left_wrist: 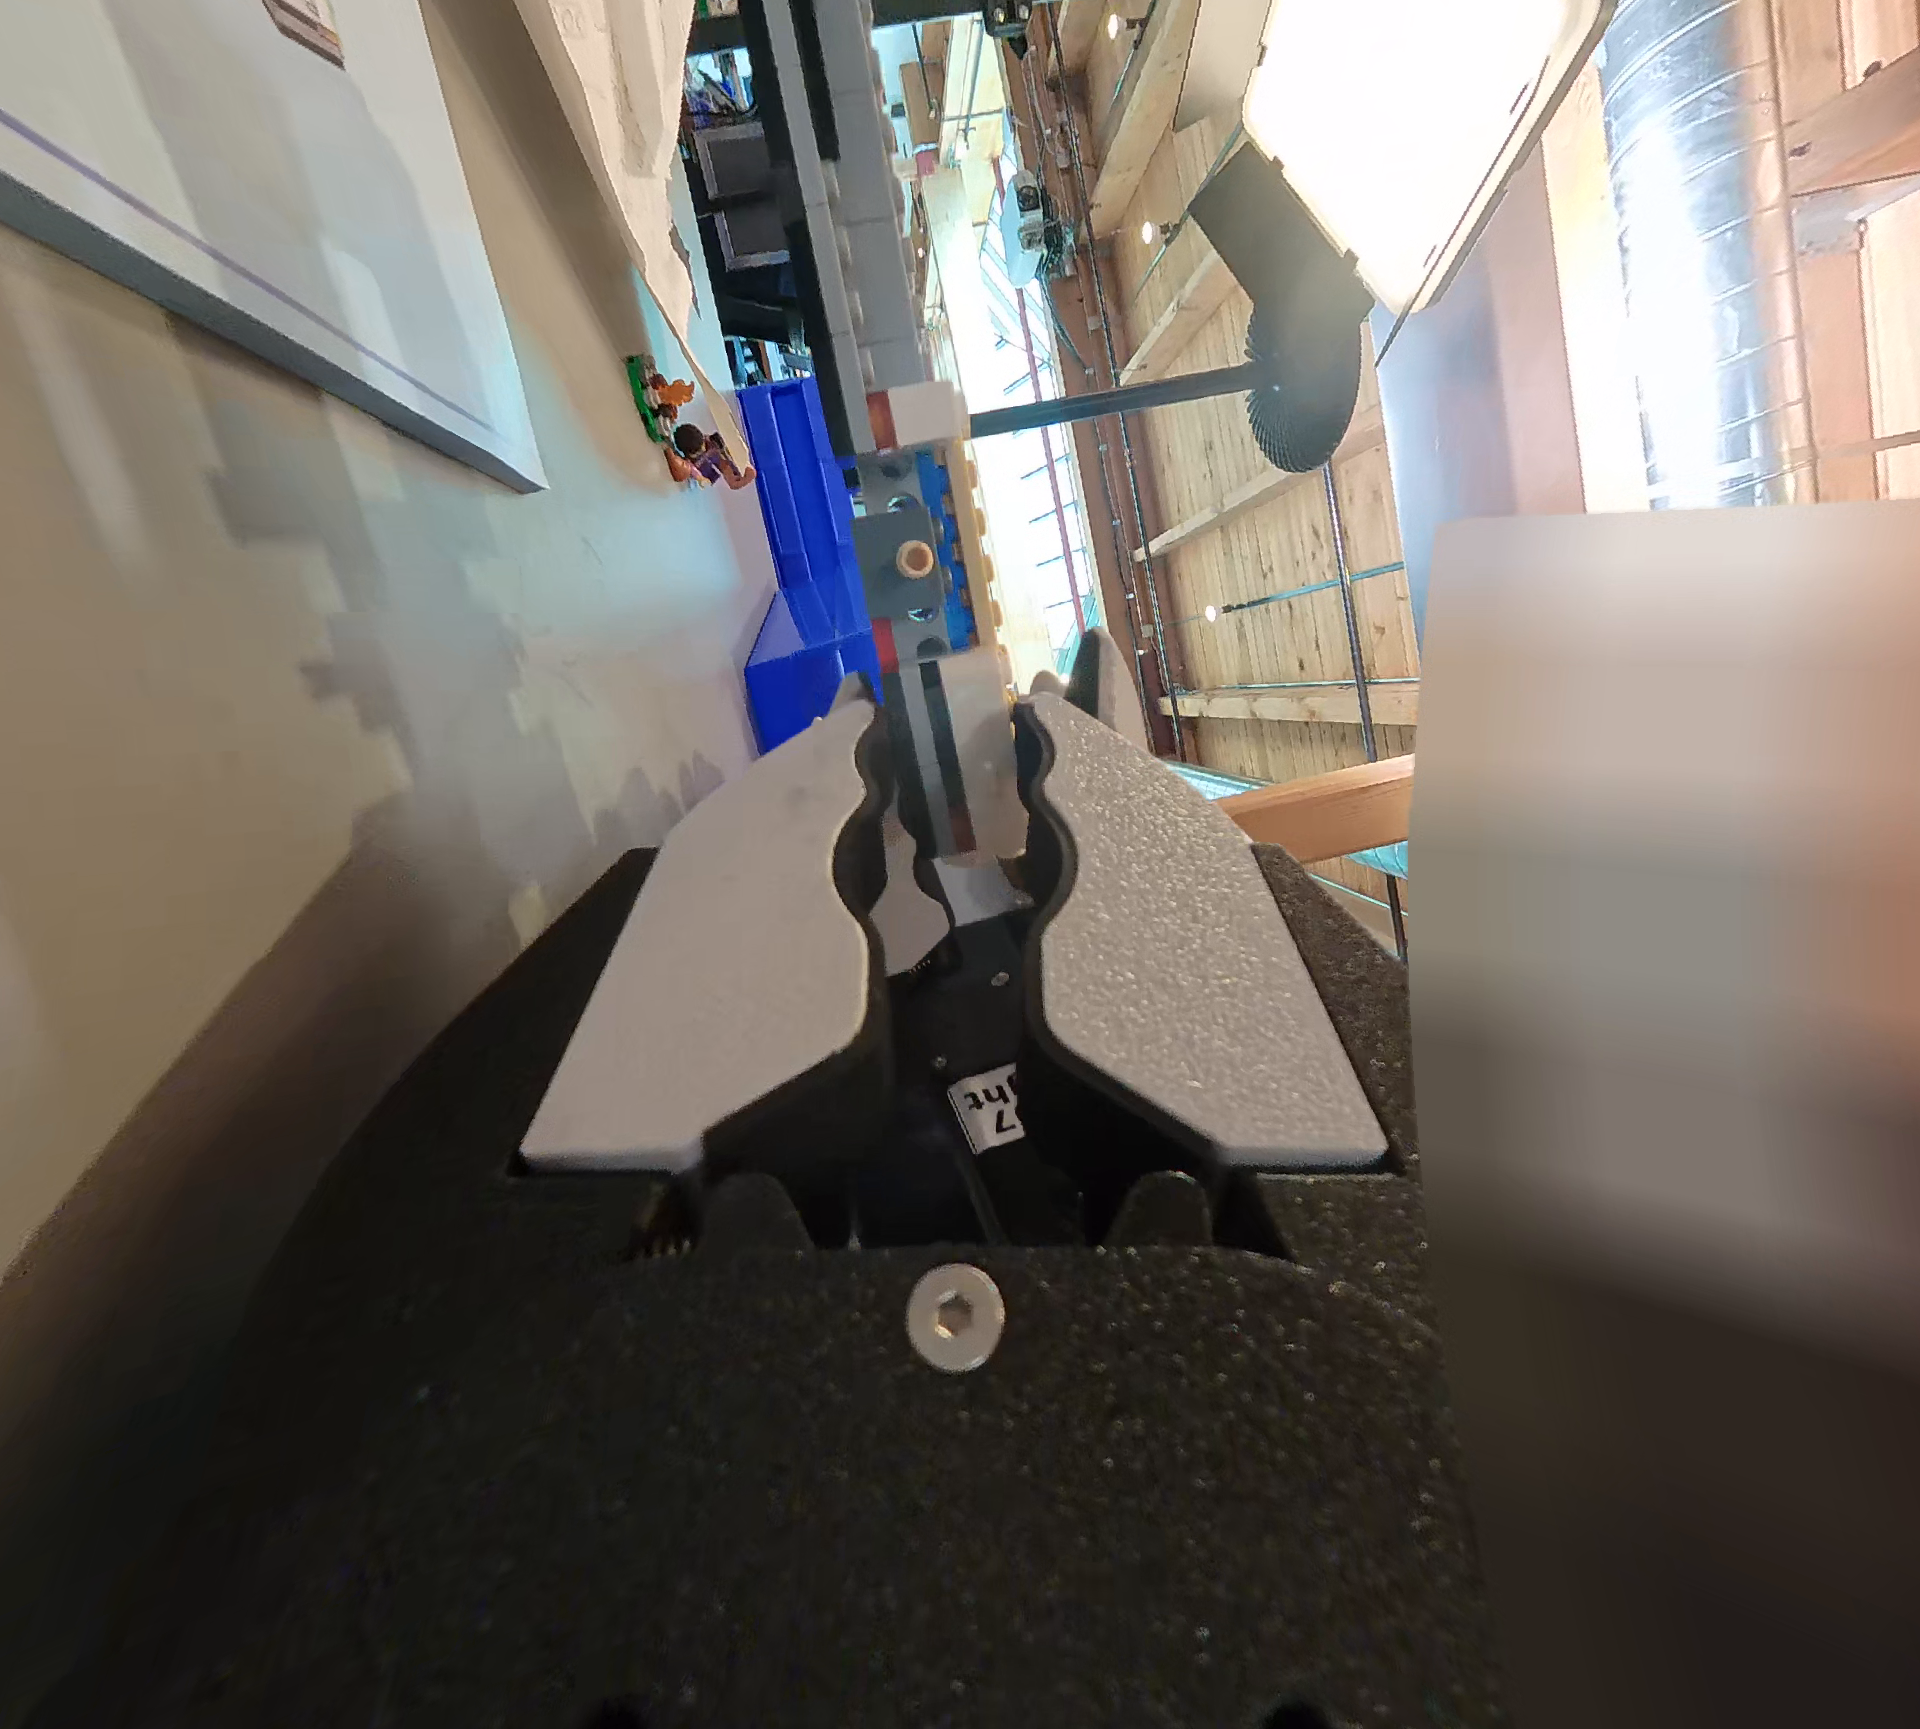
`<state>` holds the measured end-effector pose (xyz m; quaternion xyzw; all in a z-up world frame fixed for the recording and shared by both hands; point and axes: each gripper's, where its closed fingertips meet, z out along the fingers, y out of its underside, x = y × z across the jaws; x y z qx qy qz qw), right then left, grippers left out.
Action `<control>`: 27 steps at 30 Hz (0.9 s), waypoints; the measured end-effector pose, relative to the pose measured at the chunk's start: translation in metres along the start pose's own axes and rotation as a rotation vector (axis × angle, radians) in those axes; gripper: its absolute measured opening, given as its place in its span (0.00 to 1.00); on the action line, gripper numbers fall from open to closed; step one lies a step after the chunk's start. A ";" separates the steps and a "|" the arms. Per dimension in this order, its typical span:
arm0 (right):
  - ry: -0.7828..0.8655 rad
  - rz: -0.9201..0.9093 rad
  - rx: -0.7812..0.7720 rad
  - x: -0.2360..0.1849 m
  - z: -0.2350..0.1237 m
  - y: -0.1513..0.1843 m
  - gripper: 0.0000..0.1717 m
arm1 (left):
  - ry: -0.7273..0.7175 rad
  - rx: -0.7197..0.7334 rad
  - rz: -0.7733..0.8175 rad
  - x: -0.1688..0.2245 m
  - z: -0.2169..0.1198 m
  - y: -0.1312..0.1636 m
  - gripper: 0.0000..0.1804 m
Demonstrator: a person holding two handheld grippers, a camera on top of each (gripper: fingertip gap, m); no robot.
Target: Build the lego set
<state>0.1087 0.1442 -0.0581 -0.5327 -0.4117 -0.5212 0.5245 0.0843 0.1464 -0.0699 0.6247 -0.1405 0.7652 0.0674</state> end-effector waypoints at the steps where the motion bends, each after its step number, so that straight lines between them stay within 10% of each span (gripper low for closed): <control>1: 0.004 -0.008 -0.008 0.000 0.001 -0.002 0.30 | 0.001 0.011 0.001 0.000 0.000 -0.001 0.12; 27: -0.040 -0.108 -0.042 -0.015 0.006 -0.004 0.15 | -0.034 0.006 0.088 -0.001 0.000 0.005 0.12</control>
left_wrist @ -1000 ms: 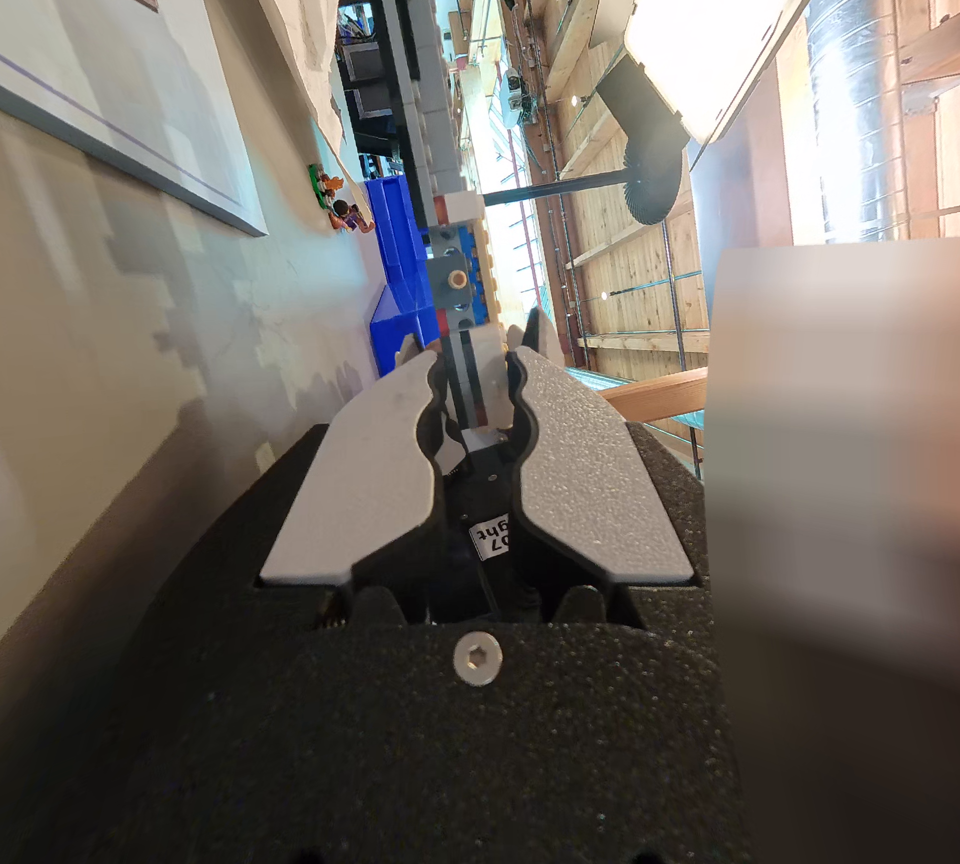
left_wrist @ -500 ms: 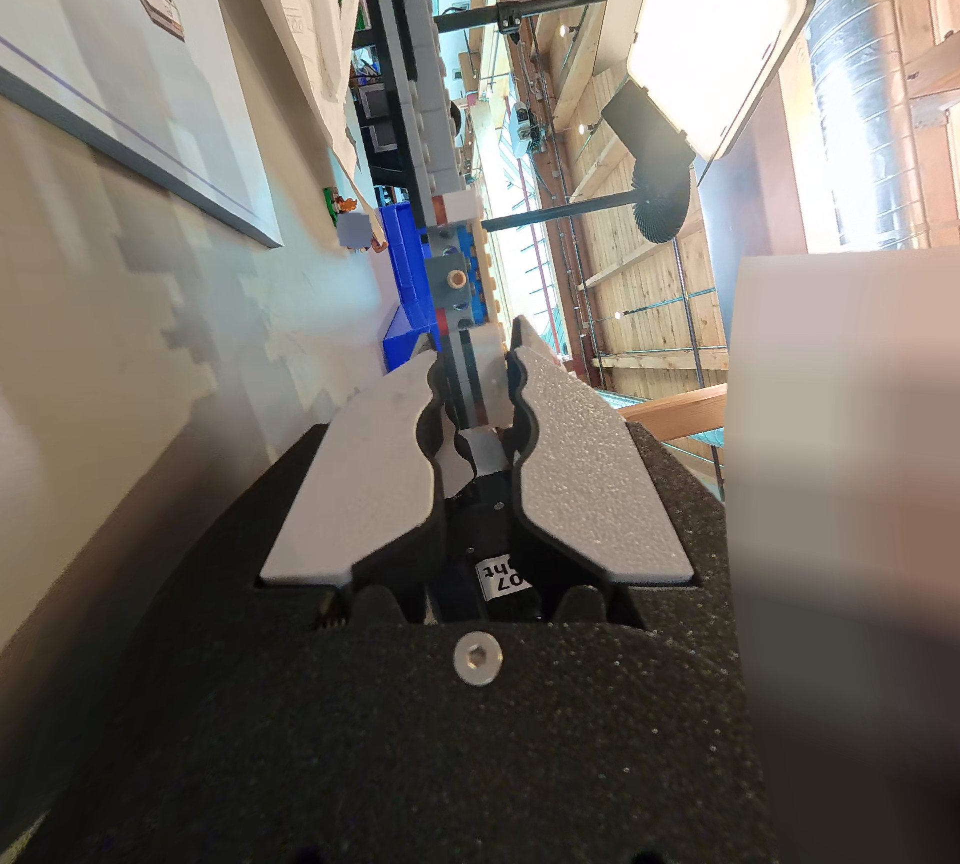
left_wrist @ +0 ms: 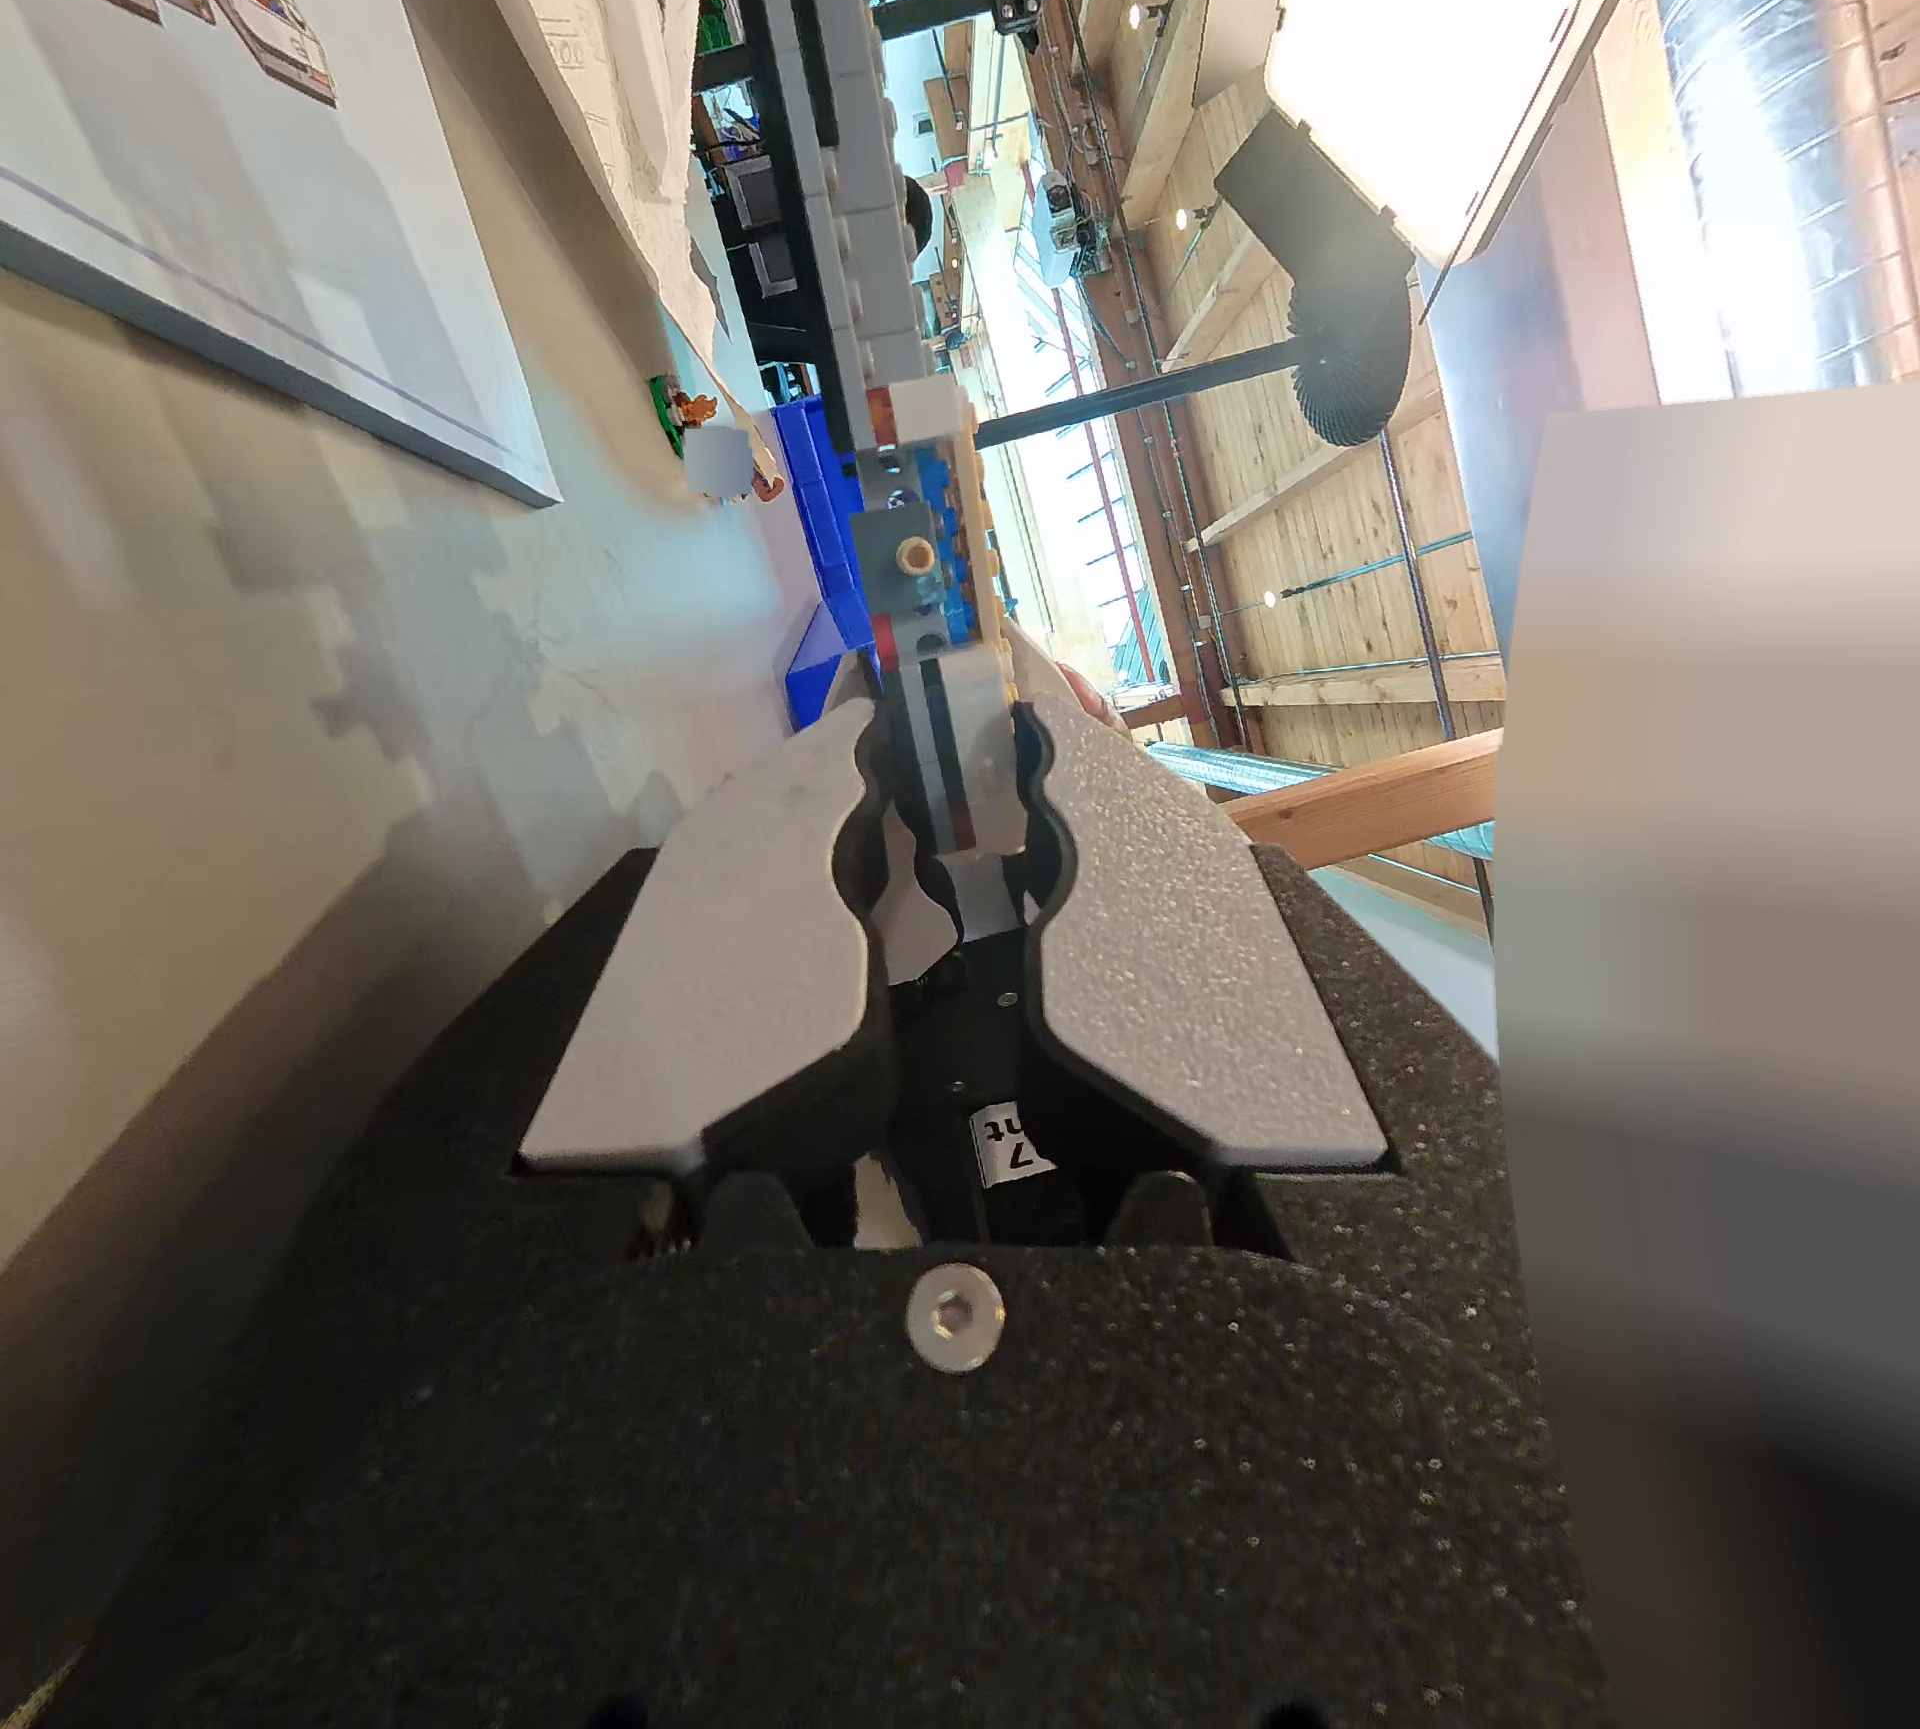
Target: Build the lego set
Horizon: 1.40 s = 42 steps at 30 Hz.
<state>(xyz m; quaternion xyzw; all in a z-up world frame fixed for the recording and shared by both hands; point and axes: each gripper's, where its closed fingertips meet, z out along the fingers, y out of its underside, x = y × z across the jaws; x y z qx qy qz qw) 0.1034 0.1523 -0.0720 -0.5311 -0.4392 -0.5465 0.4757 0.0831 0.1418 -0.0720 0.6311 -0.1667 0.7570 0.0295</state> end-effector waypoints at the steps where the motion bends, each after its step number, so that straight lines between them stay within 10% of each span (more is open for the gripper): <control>1: -0.002 0.000 -0.001 0.000 0.000 0.000 0.15 | 0.000 0.000 0.002 0.000 0.000 0.000 0.12; 42: -0.040 -0.031 -0.013 0.000 -0.005 0.001 0.14 | 0.037 -0.048 -0.019 0.000 0.003 0.004 0.12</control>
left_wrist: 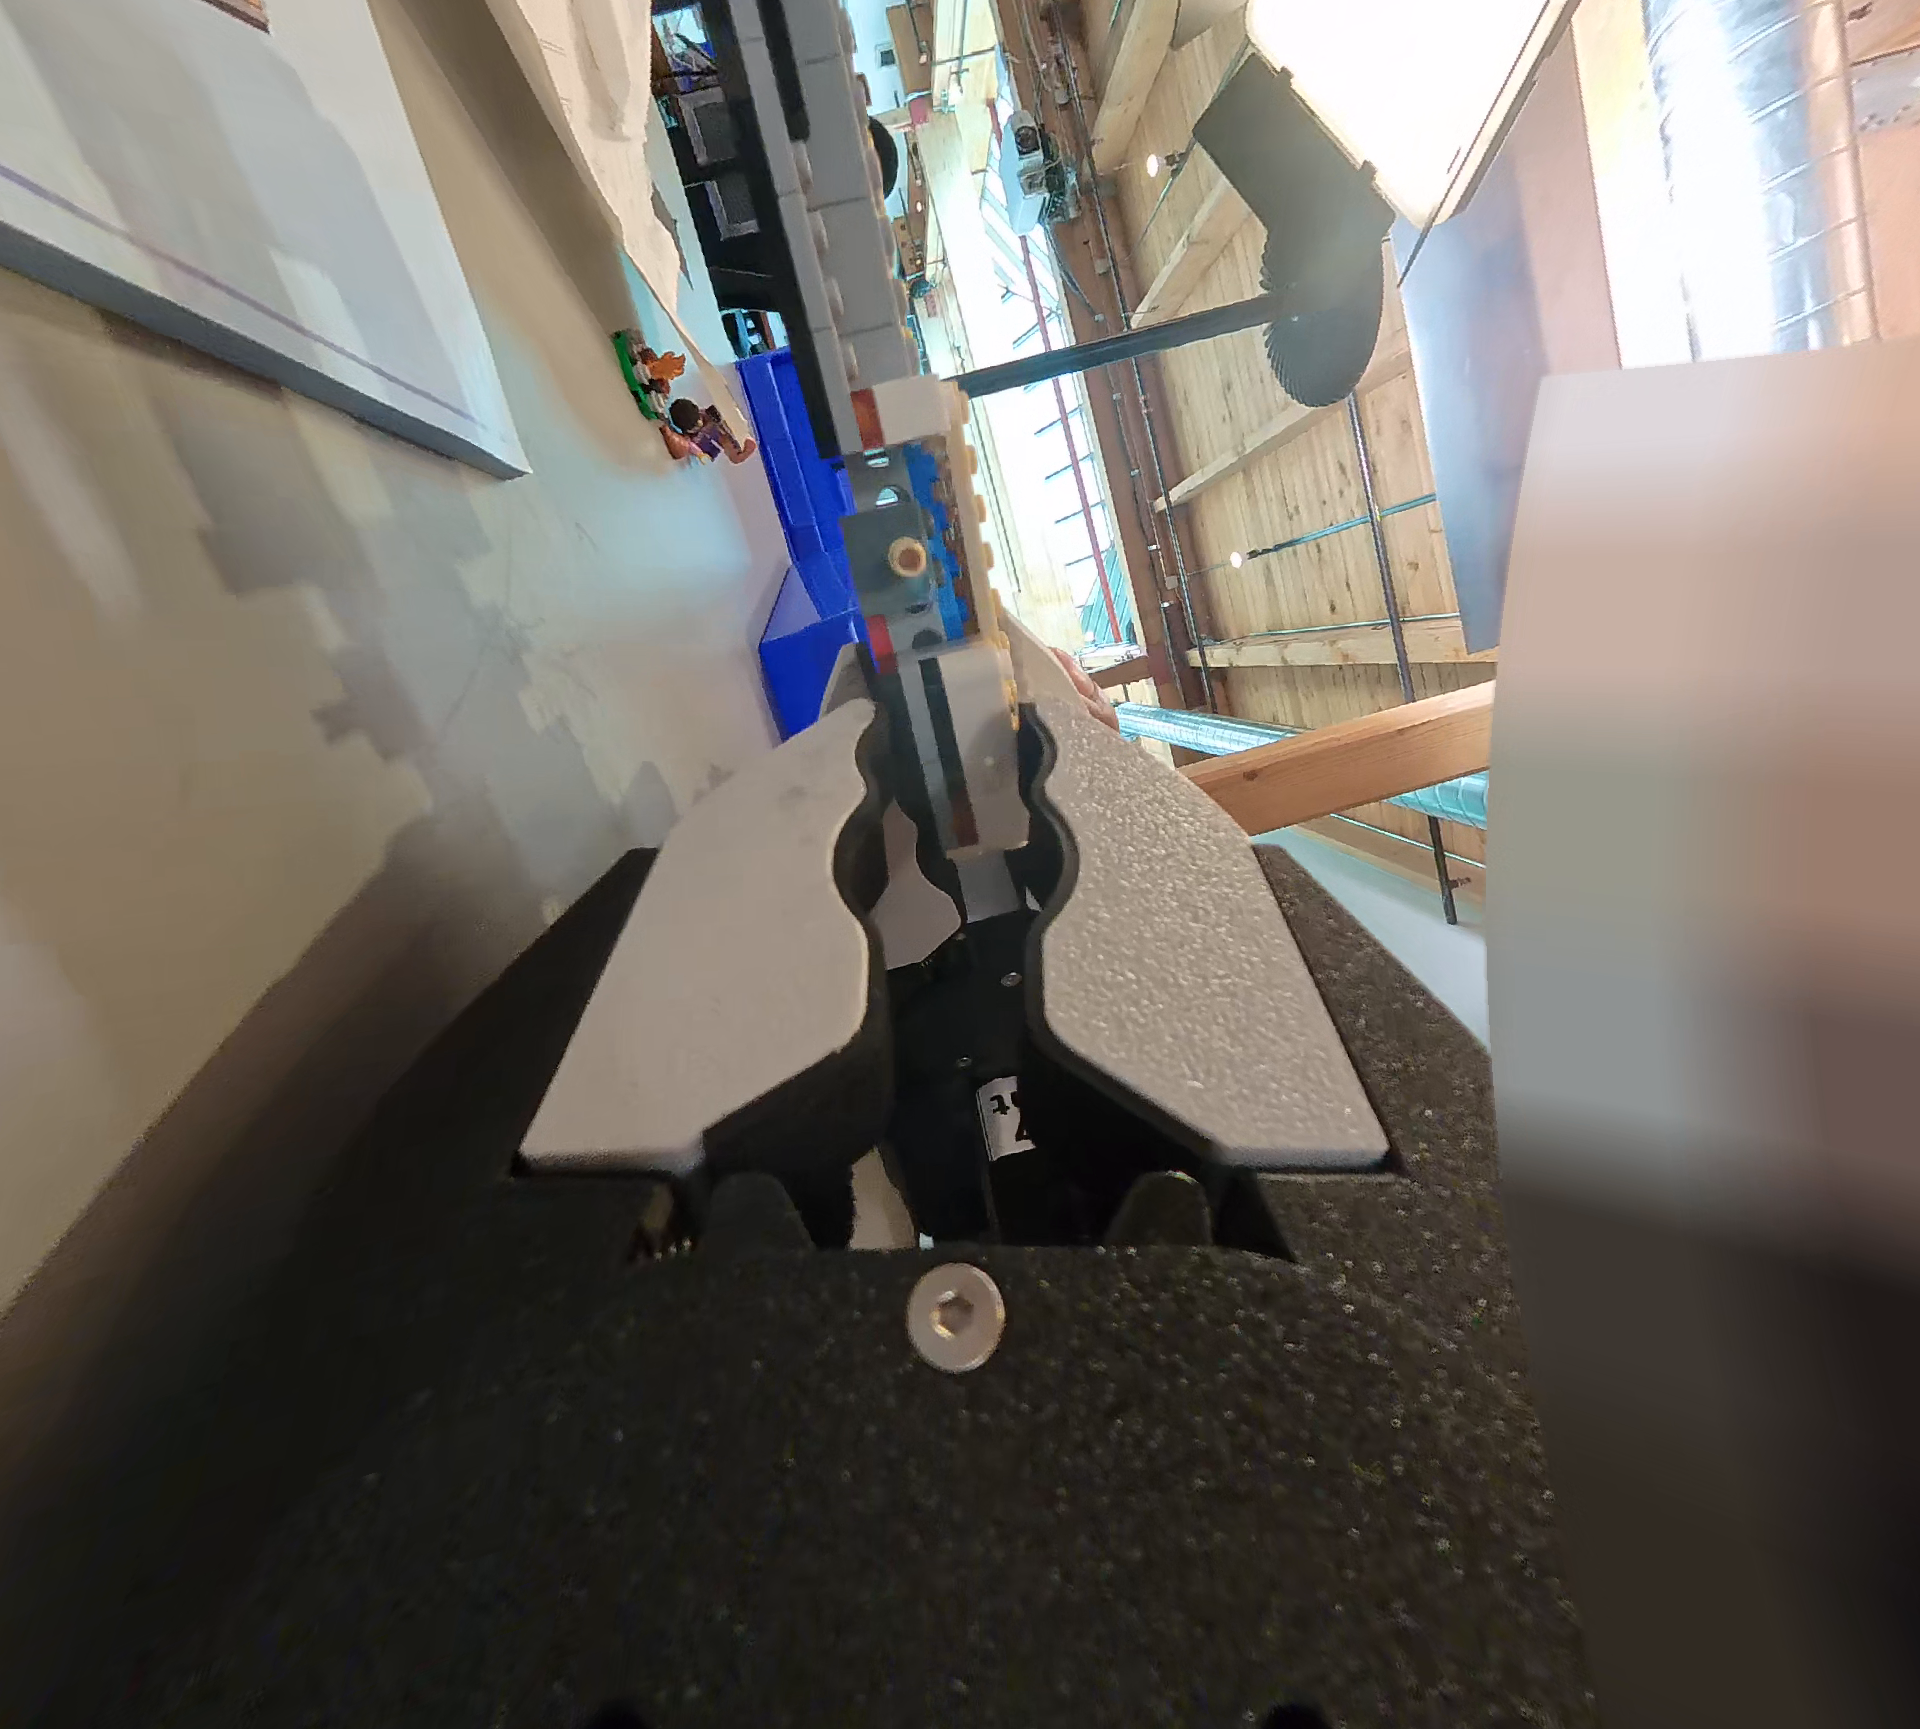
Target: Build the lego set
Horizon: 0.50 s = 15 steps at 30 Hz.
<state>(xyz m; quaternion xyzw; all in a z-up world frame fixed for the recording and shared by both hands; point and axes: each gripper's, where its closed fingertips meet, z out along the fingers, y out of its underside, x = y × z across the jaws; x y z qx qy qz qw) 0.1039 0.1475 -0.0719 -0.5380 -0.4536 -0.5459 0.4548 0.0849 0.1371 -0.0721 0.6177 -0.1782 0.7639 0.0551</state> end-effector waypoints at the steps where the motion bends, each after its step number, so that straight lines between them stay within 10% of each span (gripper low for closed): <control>1: 0.003 0.008 0.000 0.001 0.000 0.000 0.14 | 0.005 -0.001 -0.002 0.001 0.000 0.000 0.12; 15: 0.058 0.011 -0.007 0.007 0.000 0.000 0.16 | 0.026 -0.017 0.010 0.005 0.001 0.001 0.12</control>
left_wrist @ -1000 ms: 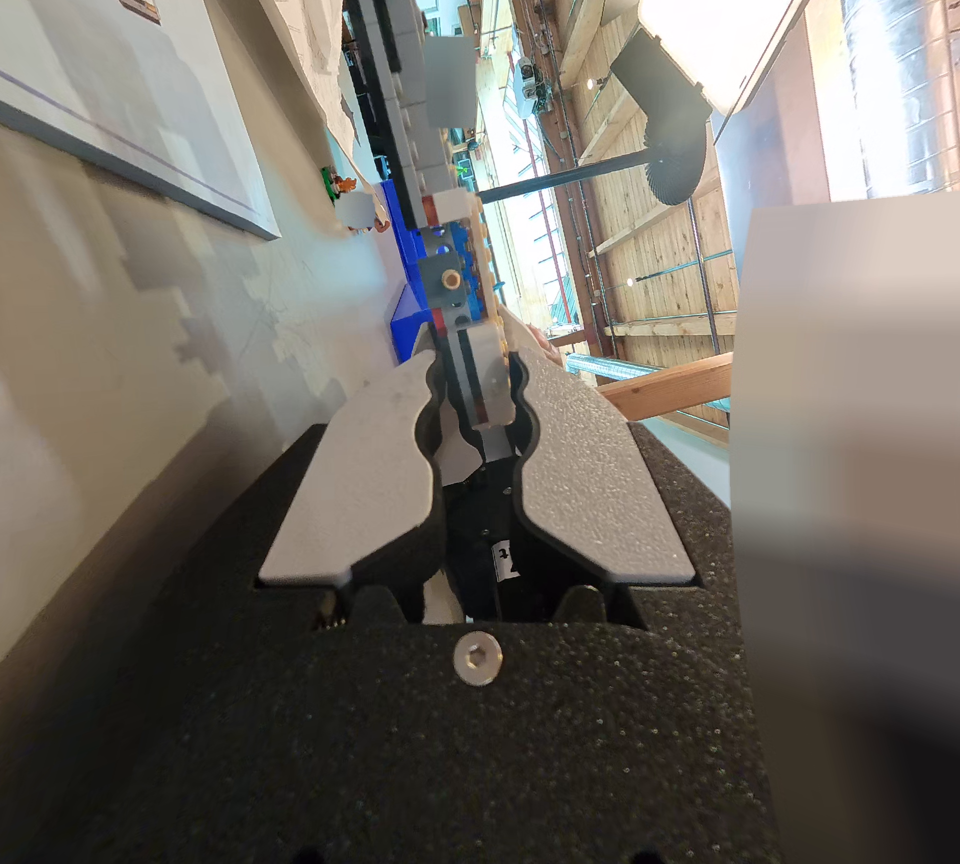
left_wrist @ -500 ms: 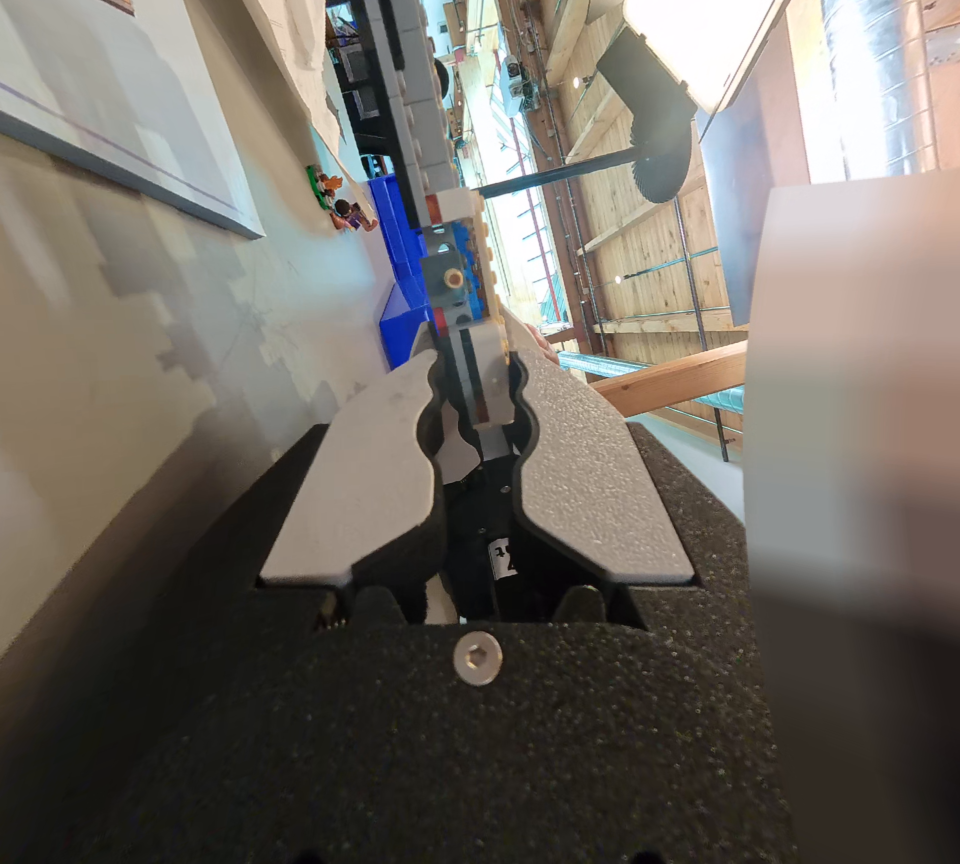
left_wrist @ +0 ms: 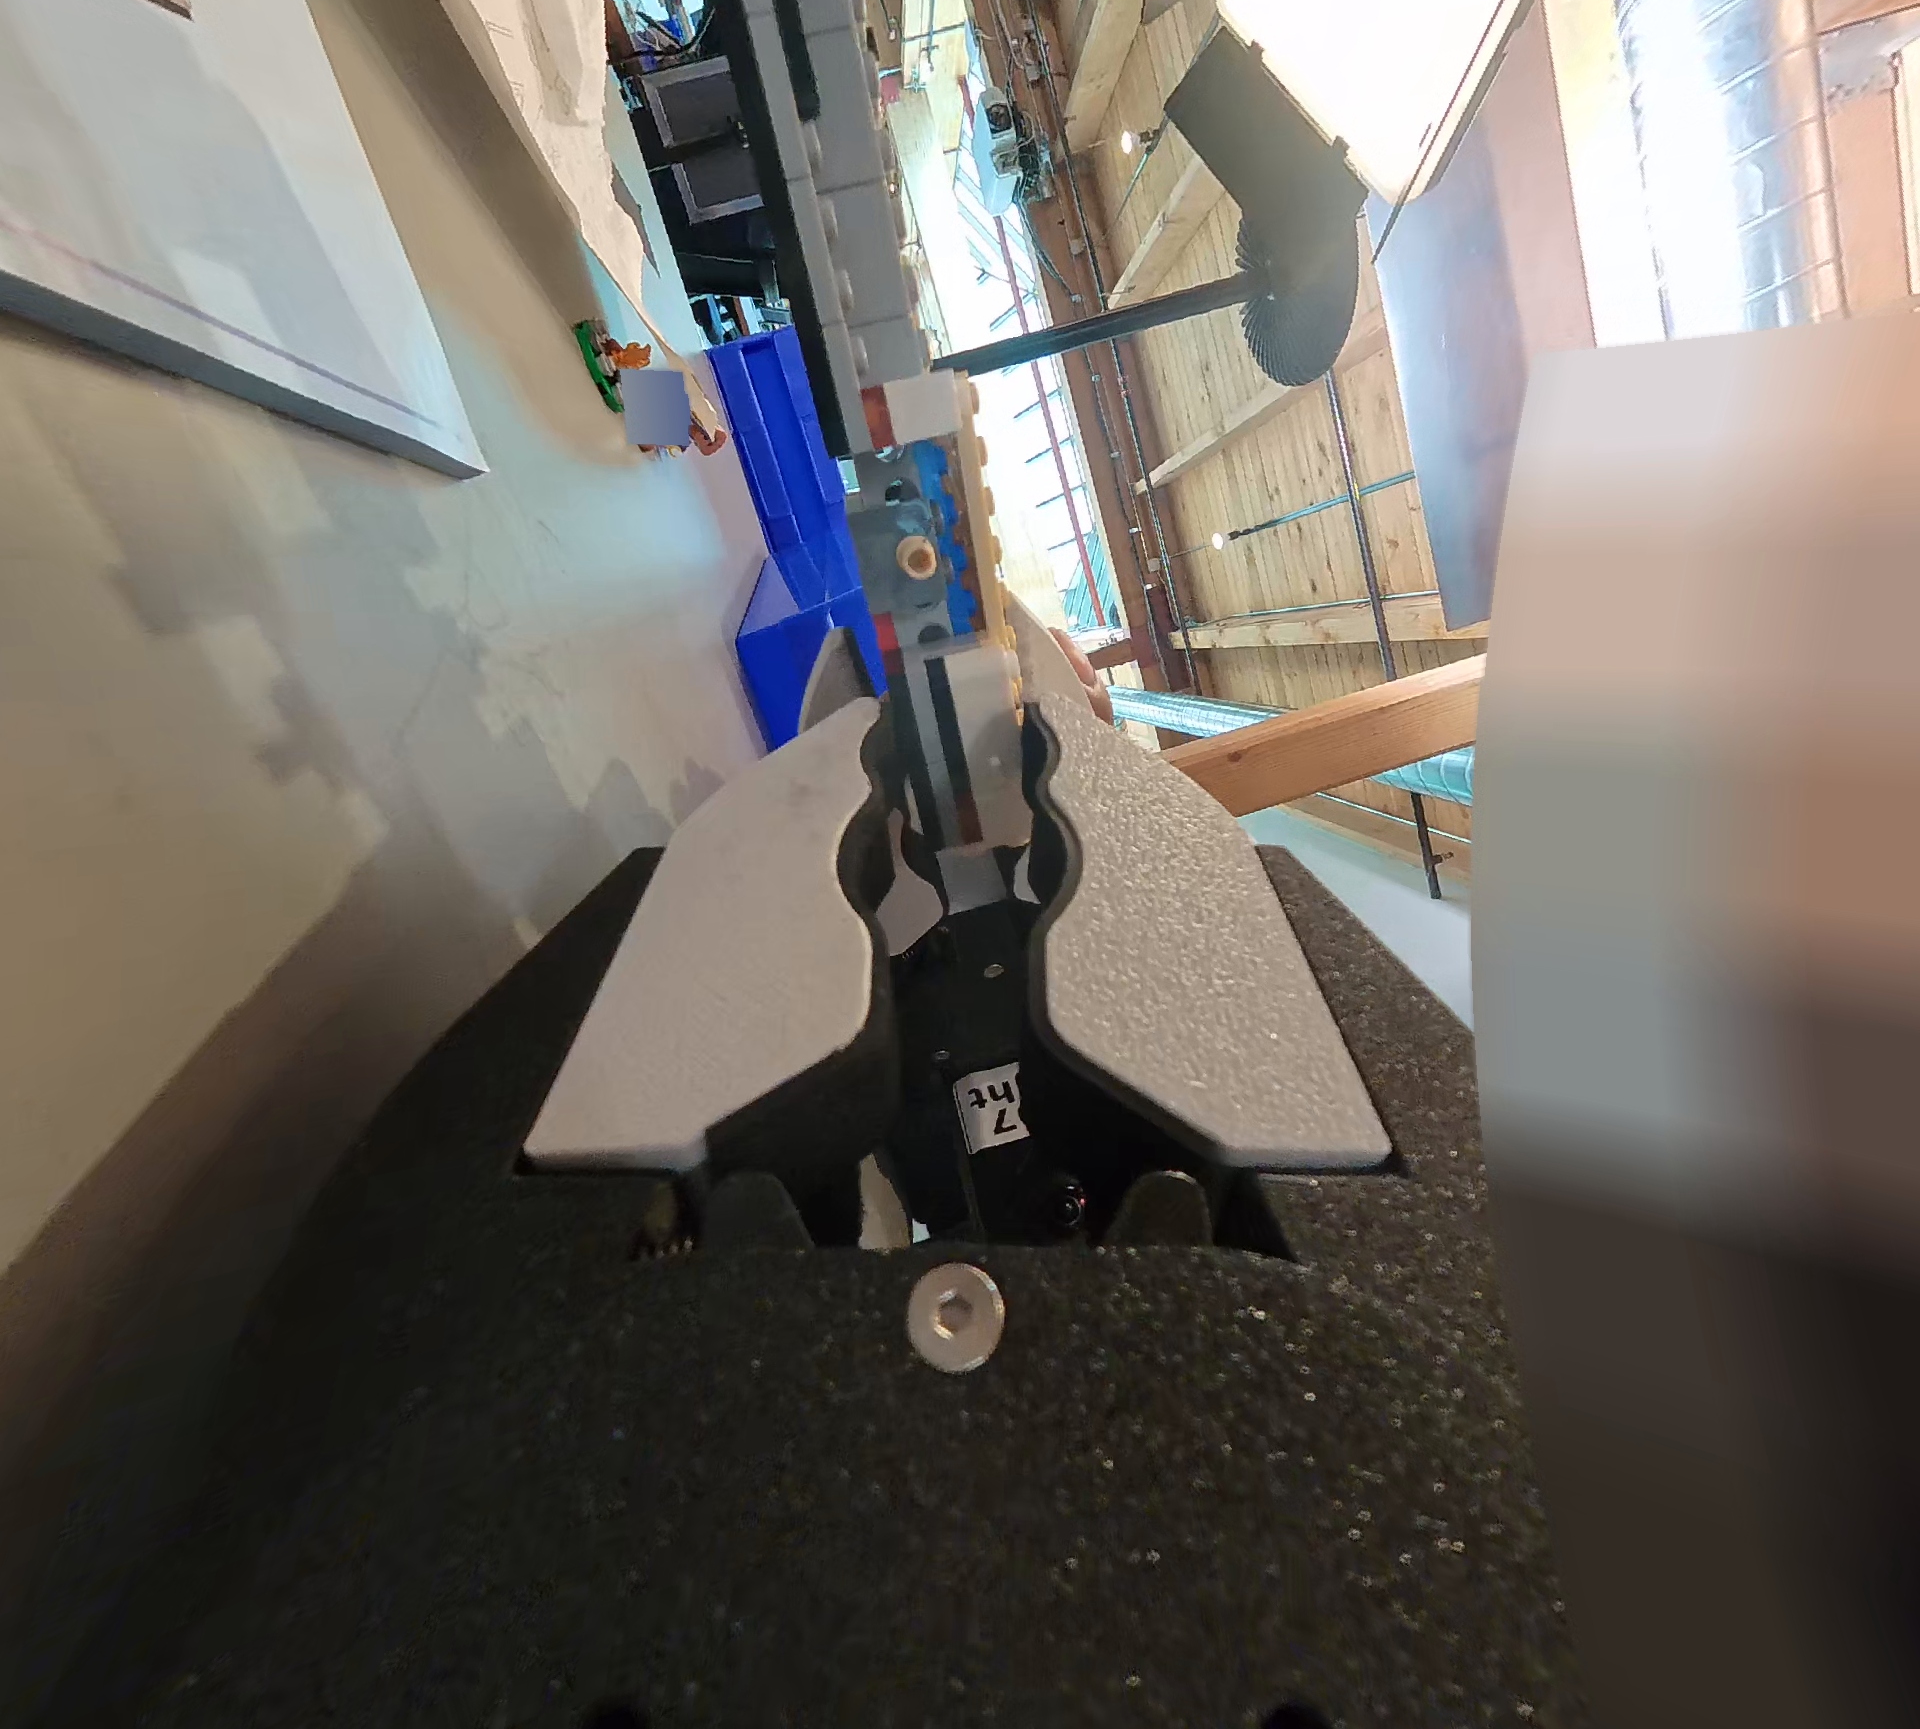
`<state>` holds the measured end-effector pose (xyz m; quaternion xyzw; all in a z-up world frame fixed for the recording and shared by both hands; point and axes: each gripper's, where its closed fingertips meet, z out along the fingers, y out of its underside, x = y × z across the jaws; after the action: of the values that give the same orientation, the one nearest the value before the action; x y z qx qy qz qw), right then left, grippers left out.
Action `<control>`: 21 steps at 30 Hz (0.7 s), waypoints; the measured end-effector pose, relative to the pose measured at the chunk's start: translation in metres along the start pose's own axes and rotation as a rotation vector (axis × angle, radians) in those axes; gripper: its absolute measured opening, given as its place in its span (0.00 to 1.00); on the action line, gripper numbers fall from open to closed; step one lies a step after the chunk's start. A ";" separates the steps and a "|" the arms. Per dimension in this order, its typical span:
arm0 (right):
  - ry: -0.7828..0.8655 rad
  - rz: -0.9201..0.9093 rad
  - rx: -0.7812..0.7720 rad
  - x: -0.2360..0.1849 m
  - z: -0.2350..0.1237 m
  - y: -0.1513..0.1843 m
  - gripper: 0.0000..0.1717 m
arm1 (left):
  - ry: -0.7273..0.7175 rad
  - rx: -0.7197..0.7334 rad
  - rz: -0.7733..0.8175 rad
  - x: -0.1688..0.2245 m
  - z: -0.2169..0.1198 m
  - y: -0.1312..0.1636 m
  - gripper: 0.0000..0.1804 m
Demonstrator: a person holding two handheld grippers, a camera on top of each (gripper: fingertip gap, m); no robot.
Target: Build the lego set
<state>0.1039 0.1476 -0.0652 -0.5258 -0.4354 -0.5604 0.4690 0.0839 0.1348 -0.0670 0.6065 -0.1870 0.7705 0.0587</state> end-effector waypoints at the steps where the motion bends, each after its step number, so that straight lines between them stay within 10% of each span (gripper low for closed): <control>1: 0.000 0.001 0.000 0.000 0.000 0.000 0.17 | -0.001 -0.002 0.001 0.000 0.000 0.000 0.12; 21: -0.052 0.016 -0.002 -0.002 -0.001 0.001 0.14 | -0.004 -0.014 0.006 -0.002 0.001 0.005 0.12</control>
<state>0.1044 0.1462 -0.0675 -0.5442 -0.4425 -0.5431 0.4616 0.0841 0.1300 -0.0695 0.6072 -0.1945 0.7681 0.0602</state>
